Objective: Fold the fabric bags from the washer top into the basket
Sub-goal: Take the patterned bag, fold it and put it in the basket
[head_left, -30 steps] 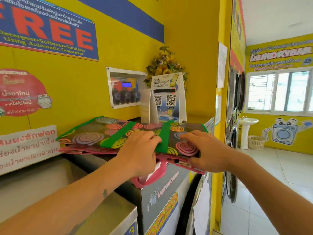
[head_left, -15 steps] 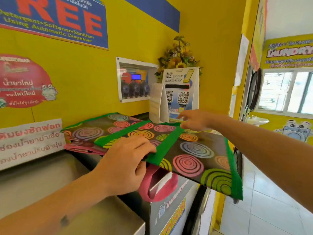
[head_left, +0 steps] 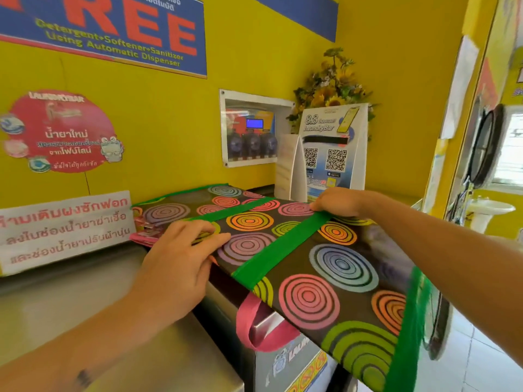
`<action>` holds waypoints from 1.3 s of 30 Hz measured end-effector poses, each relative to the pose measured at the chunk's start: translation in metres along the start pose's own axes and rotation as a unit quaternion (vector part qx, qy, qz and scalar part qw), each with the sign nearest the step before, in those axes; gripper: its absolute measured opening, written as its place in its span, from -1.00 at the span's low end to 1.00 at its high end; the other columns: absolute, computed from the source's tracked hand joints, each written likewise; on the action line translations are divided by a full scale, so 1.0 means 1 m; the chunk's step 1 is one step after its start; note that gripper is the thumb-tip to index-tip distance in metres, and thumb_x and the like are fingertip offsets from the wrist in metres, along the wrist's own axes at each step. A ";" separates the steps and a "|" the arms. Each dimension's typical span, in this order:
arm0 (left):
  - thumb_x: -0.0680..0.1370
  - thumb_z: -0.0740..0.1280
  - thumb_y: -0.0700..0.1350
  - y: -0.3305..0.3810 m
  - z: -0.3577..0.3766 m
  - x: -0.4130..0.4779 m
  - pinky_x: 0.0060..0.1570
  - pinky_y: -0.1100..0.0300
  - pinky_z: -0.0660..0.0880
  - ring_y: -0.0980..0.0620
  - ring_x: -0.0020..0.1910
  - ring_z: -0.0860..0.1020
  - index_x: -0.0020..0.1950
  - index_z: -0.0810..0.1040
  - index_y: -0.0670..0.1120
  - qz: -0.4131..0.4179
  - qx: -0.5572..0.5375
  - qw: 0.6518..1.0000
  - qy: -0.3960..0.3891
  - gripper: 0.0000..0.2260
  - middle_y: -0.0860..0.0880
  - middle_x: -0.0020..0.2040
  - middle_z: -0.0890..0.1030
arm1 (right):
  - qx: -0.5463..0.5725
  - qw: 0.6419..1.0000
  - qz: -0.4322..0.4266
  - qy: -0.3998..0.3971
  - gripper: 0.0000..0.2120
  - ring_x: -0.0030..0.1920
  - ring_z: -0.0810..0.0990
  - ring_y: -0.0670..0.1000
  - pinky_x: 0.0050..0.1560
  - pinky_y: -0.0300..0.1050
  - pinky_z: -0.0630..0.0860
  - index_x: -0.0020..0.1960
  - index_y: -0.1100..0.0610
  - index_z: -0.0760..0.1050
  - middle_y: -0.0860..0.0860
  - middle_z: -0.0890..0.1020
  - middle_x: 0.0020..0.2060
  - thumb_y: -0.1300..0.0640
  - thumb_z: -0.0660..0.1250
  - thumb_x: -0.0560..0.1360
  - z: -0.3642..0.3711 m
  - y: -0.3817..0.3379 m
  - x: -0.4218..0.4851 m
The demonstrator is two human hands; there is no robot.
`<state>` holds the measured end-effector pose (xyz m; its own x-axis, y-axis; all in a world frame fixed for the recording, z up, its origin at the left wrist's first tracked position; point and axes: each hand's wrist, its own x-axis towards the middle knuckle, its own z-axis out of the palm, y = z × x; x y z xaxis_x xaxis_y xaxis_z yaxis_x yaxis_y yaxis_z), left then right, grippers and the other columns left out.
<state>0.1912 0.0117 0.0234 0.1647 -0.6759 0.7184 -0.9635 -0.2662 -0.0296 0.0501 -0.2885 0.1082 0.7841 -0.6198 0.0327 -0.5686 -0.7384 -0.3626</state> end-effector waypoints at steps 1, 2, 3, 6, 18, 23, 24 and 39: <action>0.43 0.12 -0.10 -0.001 0.000 0.001 0.06 -0.09 0.51 -0.14 0.14 0.48 0.29 0.58 -0.03 0.006 0.015 1.000 -0.009 -0.53 -0.04 0.19 0.57 | 0.008 1.000 -0.014 0.009 -0.58 0.03 0.53 0.20 0.00 0.01 0.36 0.06 0.36 0.54 0.26 0.56 0.00 -0.01 0.15 0.64 0.001 0.002 -0.001; 0.42 0.12 -0.11 -0.002 0.001 0.000 0.03 -0.13 0.53 -0.17 0.14 0.50 0.31 0.57 -0.03 0.014 0.029 0.999 -0.023 -0.51 -0.05 0.21 0.57 | 0.022 0.999 -0.023 0.019 -0.59 -0.01 0.53 0.18 -0.05 -0.01 0.34 0.10 0.37 0.54 0.26 0.57 -0.02 0.01 0.16 0.64 0.002 0.003 -0.005; 0.40 0.12 -0.11 -0.001 0.002 0.000 0.00 -0.16 0.53 -0.19 0.15 0.50 0.33 0.55 -0.02 0.021 0.042 0.998 -0.039 -0.48 -0.06 0.23 0.57 | 0.043 0.998 -0.031 0.034 -0.61 -0.08 0.51 0.13 -0.10 -0.02 0.32 0.12 0.36 0.54 0.23 0.56 -0.07 0.02 0.20 0.63 0.003 0.007 -0.007; 0.37 0.11 -0.09 0.004 0.003 -0.001 -0.03 -0.19 0.53 -0.21 0.16 0.49 0.39 0.49 0.00 0.026 0.056 0.996 -0.070 -0.42 -0.07 0.26 0.55 | 0.096 0.991 -0.055 0.077 -0.70 -0.11 0.53 0.11 -0.05 0.03 0.41 0.05 0.27 0.58 0.24 0.63 -0.08 0.01 0.30 0.58 0.000 0.022 -0.014; 0.41 0.18 -0.22 0.027 -0.023 0.017 0.06 -0.15 0.51 -0.24 0.15 0.54 0.32 0.55 -0.13 0.102 0.036 0.993 0.037 -0.52 -0.12 0.22 0.60 | 0.239 0.967 -0.033 0.078 -0.85 -0.05 0.53 0.01 -0.11 -0.05 0.40 0.05 0.20 0.61 0.09 0.63 -0.10 0.15 0.37 0.53 -0.032 0.043 -0.079; 0.45 0.44 -0.12 0.044 -0.050 0.025 0.00 -0.07 0.53 -0.21 0.11 0.57 0.27 0.58 -0.18 0.127 0.010 0.982 0.138 -0.61 -0.18 0.18 0.62 | 0.348 0.937 0.008 0.018 -0.78 -0.08 0.54 0.07 0.00 0.03 0.40 0.02 0.18 0.59 0.15 0.61 -0.06 0.04 0.30 0.54 -0.014 0.050 -0.127; 0.44 0.46 -0.11 0.050 -0.056 0.024 0.00 -0.08 0.54 -0.23 0.11 0.57 0.26 0.58 -0.20 0.135 0.009 0.978 0.158 -0.60 -0.19 0.18 0.62 | 0.406 0.913 0.005 0.019 -0.78 -0.17 0.58 0.07 -0.06 -0.02 0.43 0.00 0.18 0.61 0.14 0.64 -0.12 0.06 0.29 0.53 -0.010 0.052 -0.141; 0.50 0.46 -0.14 0.193 -0.114 -0.128 0.27 0.08 0.42 -0.21 0.21 0.53 0.12 0.59 -0.29 0.253 -0.137 0.924 0.253 -0.71 -0.28 0.15 0.58 | 0.574 0.789 -0.125 0.179 -0.54 -0.07 0.70 0.11 -0.06 -0.08 0.64 0.26 0.17 0.58 0.14 0.71 0.05 0.22 0.34 0.36 0.100 0.113 -0.415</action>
<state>-0.0399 0.1251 0.0054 -0.3737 -0.2410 0.8957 -0.9192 0.2256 -0.3228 -0.3148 -0.0878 -0.0394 0.5982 -0.6797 0.4246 0.3547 -0.2506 -0.9008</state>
